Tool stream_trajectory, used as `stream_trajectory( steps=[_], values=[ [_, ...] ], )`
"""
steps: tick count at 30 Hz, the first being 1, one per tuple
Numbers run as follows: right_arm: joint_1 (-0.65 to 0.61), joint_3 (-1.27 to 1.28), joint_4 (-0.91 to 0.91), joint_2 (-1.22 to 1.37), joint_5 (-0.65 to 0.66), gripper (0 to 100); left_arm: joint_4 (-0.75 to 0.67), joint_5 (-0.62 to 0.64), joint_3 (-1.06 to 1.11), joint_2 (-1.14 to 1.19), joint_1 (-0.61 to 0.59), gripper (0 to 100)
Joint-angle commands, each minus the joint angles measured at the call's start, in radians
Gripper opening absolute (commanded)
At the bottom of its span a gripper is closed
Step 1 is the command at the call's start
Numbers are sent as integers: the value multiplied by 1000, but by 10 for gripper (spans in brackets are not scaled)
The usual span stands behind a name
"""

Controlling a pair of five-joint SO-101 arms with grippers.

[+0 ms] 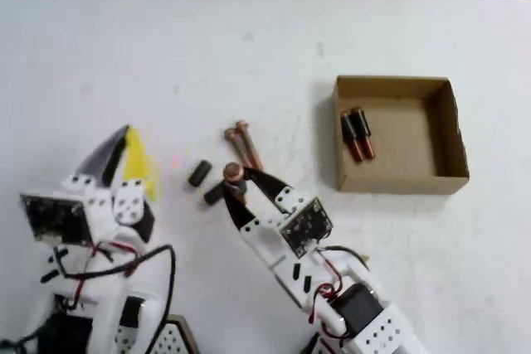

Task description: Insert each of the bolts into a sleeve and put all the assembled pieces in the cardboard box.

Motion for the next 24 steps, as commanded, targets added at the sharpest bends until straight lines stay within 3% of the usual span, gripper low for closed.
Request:
stream_trajectory(
  steps=[1,9,14,24],
  values=[
    [15,9,19,-13,11,17,110,-11,-34,-74,-53,23],
    [88,9,36,-15,12,17,218,-12,41,-65,-90,23],
    [150,9,36,-15,12,17,218,-12,224,-65,-93,23],
    [294,-5,41,-15,12,17,-17,-6,537,-65,-91,23]
  ],
)
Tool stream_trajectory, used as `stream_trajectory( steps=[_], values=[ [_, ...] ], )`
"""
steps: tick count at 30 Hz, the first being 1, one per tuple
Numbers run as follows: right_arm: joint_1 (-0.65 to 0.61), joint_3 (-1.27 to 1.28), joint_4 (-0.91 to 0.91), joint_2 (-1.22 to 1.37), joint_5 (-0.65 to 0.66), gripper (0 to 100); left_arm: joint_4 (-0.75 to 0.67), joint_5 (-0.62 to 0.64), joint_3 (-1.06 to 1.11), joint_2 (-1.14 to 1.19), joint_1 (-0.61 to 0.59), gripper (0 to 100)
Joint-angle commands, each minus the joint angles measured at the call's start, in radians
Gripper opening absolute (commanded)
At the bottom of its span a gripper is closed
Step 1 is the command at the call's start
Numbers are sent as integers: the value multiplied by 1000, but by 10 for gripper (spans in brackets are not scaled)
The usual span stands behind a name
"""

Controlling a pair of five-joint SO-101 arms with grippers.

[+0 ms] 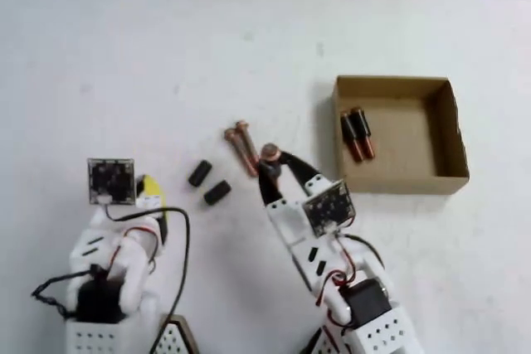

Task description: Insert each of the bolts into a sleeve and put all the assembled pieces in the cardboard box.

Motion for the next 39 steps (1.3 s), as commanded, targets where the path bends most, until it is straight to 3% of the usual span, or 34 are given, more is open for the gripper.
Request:
stream_trajectory(
  steps=[1,7,12,14,18,26,31,39],
  values=[
    [102,-21,19,-13,12,16,-98,-2,63,-12,-5,23],
    [309,-256,282,-12,14,16,-95,-2,118,-12,-7,23],
    [412,-416,358,31,17,16,6,-5,117,-12,-5,24],
    [424,-476,360,113,74,16,31,-6,117,-12,-5,24],
    [456,-624,355,372,146,16,66,-6,117,-12,-5,24],
    [601,-965,352,974,161,17,137,-6,117,-12,-5,24],
    [634,-1165,352,1362,259,17,172,-8,117,-12,-1,24],
    [708,-1513,360,1856,265,17,236,-9,117,-12,-1,24]
  ],
)
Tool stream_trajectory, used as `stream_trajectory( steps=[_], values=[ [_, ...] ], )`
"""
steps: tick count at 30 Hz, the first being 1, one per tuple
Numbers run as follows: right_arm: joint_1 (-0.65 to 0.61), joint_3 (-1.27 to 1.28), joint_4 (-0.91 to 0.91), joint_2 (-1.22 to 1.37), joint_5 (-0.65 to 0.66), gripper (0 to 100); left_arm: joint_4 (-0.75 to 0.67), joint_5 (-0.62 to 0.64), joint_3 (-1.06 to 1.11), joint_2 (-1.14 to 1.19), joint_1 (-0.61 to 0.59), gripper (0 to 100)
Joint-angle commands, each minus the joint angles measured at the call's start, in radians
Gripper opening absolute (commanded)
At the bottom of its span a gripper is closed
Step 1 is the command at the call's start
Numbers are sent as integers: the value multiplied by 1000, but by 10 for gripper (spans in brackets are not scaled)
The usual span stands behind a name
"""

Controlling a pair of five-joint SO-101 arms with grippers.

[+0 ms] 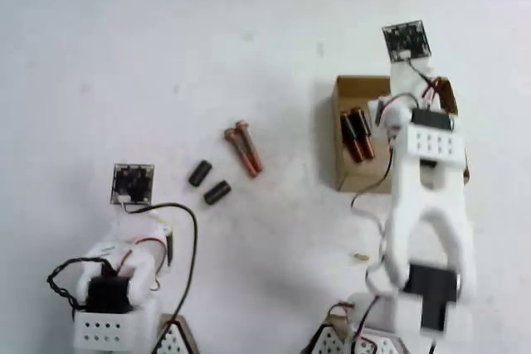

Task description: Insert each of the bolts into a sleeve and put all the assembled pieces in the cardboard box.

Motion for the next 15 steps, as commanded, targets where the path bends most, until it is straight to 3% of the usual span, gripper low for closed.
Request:
stream_trajectory(
  steps=[1,8,15],
  values=[
    [44,-244,4,223,15,18,11,-9,-3,-12,-1,24],
    [51,-460,82,487,55,18,32,-11,-3,-8,-1,24],
    [36,-667,180,680,71,18,34,-137,-3,-8,1,24]
  ],
)
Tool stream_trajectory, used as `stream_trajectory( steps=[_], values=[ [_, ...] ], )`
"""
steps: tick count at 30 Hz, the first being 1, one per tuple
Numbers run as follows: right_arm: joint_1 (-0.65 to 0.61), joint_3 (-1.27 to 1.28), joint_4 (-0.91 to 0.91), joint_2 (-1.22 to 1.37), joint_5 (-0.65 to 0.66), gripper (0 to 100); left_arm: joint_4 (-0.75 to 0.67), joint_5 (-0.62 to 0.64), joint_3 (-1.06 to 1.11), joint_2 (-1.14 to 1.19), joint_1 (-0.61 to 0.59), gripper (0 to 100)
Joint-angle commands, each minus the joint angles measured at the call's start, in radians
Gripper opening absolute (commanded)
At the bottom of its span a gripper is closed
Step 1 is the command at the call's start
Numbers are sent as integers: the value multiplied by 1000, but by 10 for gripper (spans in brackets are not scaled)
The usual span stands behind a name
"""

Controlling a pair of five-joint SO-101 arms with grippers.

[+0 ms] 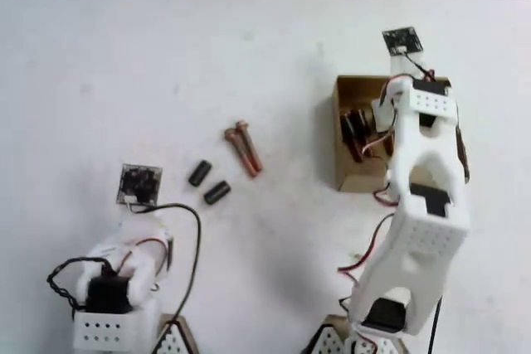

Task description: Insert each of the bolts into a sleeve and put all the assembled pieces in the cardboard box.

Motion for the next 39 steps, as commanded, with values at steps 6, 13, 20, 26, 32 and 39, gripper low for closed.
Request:
stream_trajectory(
  steps=[6,13,20,26,32,39],
  values=[
    [-30,-276,147,140,9,100,6,-28,-3,-8,1,24],
    [-70,-414,285,131,8,198,6,-28,-3,-8,1,24],
    [-137,-545,484,28,8,198,3,-28,-3,-8,-5,24],
    [-265,-562,656,-79,8,198,3,-28,-3,-8,-7,24],
    [-423,-555,791,-128,8,198,5,-28,-3,-8,-8,24],
    [-562,-554,802,-122,-92,198,6,-28,-3,-8,-137,24]
  ],
)
